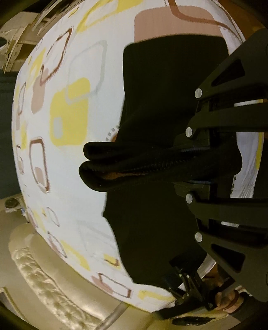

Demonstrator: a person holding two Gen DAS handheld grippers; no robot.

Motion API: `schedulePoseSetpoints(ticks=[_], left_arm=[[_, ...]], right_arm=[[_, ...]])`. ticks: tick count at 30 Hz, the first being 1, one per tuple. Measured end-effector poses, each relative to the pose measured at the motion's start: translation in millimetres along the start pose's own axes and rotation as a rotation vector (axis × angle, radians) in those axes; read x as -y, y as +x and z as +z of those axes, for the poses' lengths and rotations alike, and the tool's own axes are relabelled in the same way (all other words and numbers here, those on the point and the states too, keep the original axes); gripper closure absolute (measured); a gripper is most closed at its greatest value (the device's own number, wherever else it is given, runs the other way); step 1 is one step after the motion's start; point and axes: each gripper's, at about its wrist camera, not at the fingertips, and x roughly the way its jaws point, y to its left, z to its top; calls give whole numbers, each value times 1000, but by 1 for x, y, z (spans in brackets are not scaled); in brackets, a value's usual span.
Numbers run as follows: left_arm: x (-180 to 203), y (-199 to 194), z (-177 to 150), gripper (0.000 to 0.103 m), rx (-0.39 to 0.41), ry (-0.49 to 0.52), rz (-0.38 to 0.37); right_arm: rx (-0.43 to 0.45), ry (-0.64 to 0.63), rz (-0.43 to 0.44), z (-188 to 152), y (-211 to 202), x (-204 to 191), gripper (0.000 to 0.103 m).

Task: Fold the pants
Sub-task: 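Carry the leg ends over the folded pants with the right gripper, then lower the leg ends onto the pants and open the right gripper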

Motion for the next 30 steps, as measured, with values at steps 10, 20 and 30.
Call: schedulePoseSetpoints(ticks=[10, 20, 30], left_arm=[[-2, 0, 1, 14, -3, -12, -11], [-1, -1, 0, 14, -1, -5, -5], [-1, -1, 0, 13, -1, -4, -5]], right_arm=[[-72, -58, -13, -17, 41, -36, 77], [-68, -26, 116, -26, 38, -44, 53], [-92, 16, 190, -38, 48, -49, 37]])
